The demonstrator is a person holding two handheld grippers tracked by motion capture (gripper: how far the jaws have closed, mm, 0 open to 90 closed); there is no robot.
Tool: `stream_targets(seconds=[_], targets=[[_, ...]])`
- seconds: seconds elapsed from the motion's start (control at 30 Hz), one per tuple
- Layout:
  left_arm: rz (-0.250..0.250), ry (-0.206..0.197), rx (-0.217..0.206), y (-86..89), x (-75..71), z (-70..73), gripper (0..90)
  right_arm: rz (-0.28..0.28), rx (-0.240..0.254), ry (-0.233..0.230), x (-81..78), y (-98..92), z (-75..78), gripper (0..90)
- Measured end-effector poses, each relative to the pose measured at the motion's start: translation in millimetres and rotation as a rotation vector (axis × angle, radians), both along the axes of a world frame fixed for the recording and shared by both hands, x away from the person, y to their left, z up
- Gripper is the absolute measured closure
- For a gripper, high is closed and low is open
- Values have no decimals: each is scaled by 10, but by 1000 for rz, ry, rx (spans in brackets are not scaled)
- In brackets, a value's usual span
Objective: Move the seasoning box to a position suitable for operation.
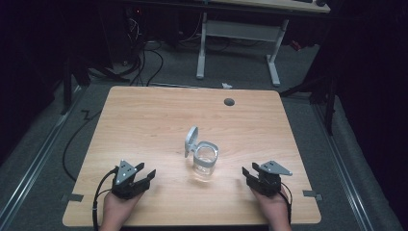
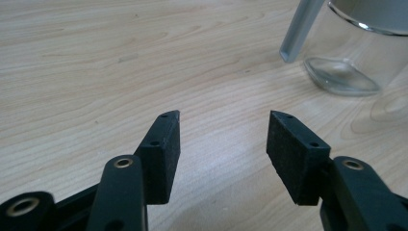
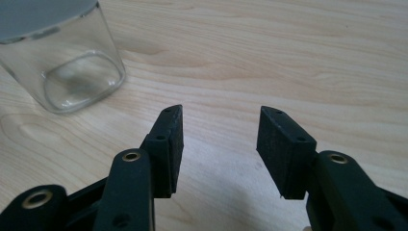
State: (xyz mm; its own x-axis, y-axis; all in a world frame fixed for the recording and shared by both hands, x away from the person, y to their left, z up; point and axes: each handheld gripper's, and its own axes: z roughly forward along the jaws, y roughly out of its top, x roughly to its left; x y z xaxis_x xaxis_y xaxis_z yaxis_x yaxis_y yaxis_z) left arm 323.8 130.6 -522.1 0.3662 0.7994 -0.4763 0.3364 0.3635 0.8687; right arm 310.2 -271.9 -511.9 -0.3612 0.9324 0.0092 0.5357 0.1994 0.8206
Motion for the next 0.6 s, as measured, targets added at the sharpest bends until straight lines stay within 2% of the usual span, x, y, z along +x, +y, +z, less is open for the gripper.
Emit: stream_targets(seconds=[0.07,0.17,0.23,0.27,0.37,0.4,0.43,0.47,0.6], targets=[[-1,7,-5,5,-4,-8,471,12,-6,-3,32,44,21,535],[14,24,4,-3,19,-33,528,31,-14,-11,93,115,39,577],[12,16,16,-12,14,-36,550,53,7,-12,149,168,46,618],[12,13,22,-18,9,-34,553,67,-8,-16,179,205,47,635],[12,8,31,-35,8,-46,555,100,-5,-15,274,314,38,744],[13,8,34,-40,12,-55,549,110,-3,-19,307,343,32,808],[13,8,34,-40,12,-55,536,110,-3,-19,307,343,32,808],[11,13,34,-52,14,-70,528,124,4,-26,363,387,15,900],[16,9,41,-57,7,-70,544,132,4,-16,486,492,3,900]])
